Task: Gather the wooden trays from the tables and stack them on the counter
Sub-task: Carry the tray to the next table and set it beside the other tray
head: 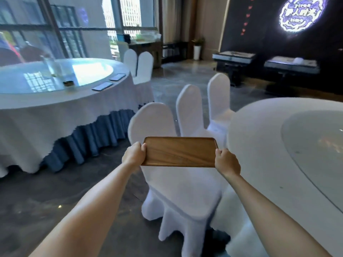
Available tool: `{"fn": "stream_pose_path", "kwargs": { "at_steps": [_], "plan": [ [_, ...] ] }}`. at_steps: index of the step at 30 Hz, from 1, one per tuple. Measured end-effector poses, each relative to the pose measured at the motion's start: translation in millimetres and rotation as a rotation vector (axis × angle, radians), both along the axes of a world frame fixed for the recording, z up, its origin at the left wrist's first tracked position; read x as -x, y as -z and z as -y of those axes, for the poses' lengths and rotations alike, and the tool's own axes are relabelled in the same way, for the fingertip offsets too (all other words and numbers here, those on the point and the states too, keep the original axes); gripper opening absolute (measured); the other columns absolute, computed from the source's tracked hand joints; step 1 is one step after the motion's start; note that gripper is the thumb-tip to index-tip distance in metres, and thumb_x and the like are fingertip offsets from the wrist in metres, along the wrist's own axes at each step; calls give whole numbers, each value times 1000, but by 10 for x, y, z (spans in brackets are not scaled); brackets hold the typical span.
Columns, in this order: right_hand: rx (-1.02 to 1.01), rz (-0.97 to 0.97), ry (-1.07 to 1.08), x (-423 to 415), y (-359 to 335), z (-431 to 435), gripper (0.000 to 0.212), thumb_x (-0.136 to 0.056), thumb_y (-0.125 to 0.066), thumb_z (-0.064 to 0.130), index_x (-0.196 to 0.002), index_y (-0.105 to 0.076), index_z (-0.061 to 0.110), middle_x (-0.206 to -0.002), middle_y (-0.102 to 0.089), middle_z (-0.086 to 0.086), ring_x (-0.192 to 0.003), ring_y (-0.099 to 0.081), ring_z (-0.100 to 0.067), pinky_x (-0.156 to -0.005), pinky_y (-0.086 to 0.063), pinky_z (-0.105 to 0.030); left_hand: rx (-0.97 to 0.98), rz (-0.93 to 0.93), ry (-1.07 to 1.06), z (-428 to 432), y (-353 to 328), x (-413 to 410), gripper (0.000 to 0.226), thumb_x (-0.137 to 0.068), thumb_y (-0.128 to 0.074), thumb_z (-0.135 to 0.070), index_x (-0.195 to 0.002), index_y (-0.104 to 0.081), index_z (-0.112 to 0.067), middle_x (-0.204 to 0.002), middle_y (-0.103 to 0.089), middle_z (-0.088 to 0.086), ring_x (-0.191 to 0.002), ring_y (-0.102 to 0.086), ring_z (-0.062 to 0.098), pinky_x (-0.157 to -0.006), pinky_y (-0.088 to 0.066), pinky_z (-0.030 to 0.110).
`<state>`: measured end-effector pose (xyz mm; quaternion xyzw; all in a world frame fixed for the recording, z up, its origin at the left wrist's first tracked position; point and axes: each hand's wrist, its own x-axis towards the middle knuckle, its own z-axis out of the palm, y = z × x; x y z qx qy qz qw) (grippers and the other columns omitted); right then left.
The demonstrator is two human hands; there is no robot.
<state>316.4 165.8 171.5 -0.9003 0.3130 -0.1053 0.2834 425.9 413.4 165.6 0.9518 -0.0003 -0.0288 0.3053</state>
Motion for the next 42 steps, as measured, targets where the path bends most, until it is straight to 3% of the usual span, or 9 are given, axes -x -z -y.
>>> {"fn": "stream_pose_path", "kwargs": {
  "at_steps": [11,14,17,19,24,29,33,37,42],
  "plan": [
    [-26,60,-229,-2224,-223,-2109,41,-100,-28,29,-108,-56,0,-115,-62,-24,-107,-56,-40,-88,-44,-41,-16,77,-200,-2307,-339,-1582,34,-99,-29,-31,-89,-49,-5,-115,-61,21,-106,-56,35,-80,-38,36],
    [-13,52,-286,-2755,-240,-2482,41,-100,-27,28,-112,-55,-1,-118,-60,-26,-110,-55,-41,-88,-43,-41,0,75,-258,-2698,-349,-1961,37,-99,-30,-30,-97,-54,-2,-116,-61,21,-108,-55,35,-83,-40,38],
    [-18,49,-337,-3307,-182,-2760,39,-100,-28,27,-108,-55,0,-119,-61,-26,-110,-55,-42,-90,-43,-42,14,74,-291,-2993,-285,-2346,32,-100,-29,-29,-81,-45,-8,-113,-61,20,-95,-53,33,-75,-35,35],
    [-30,39,-364,-3710,-112,-2914,35,-100,-29,27,-101,-54,3,-117,-62,-25,-109,-55,-41,-85,-42,-40,29,64,-318,-3158,-212,-2668,33,-100,-29,-31,-77,-40,-10,-109,-62,19,-85,-47,27,-73,-35,33],
    [-28,44,-412,-4899,70,-3201,34,-100,-31,27,-99,-54,2,-115,-62,-26,-108,-56,-41,-83,-42,-39,45,67,-351,-3468,-23,-3761,33,-99,-29,-32,-83,-44,-8,-106,-63,19,-83,-49,26,-73,-38,35],
    [-39,45,-441,-6350,65,-3411,38,-100,-31,27,-108,-55,-1,-118,-62,-27,-110,-56,-41,-88,-44,-41,53,76,-384,-3655,-44,-5044,33,-99,-31,-31,-85,-47,-6,-107,-63,21,-93,-56,33,-81,-43,39],
    [-41,49,-435,-7343,-7,-3488,38,-100,-30,28,-110,-54,1,-119,-61,-26,-110,-56,-41,-83,-43,-40,23,83,-390,-3712,-176,-6027,33,-100,-30,-30,-88,-48,-5,-109,-63,23,-95,-57,35,-79,-41,37],
    [-24,50,-430,-8162,25,-3494,38,-100,-29,29,-111,-53,2,-118,-62,-25,-108,-58,-40,-83,-44,-41,16,70,-393,-3710,-160,-6866,42,-100,-29,-32,-110,-57,-2,-114,-63,20,-104,-58,36,-87,-44,41],
    [-1,39,-425,-9194,248,-3486,37,-100,-30,28,-112,-53,2,-117,-63,-24,-107,-58,-40,-77,-40,-38,-24,33,-397,-3685,128,-7908,44,-100,-27,-34,-104,-57,-2,-110,-64,20,-101,-58,35,-85,-45,40]
  ]
}}
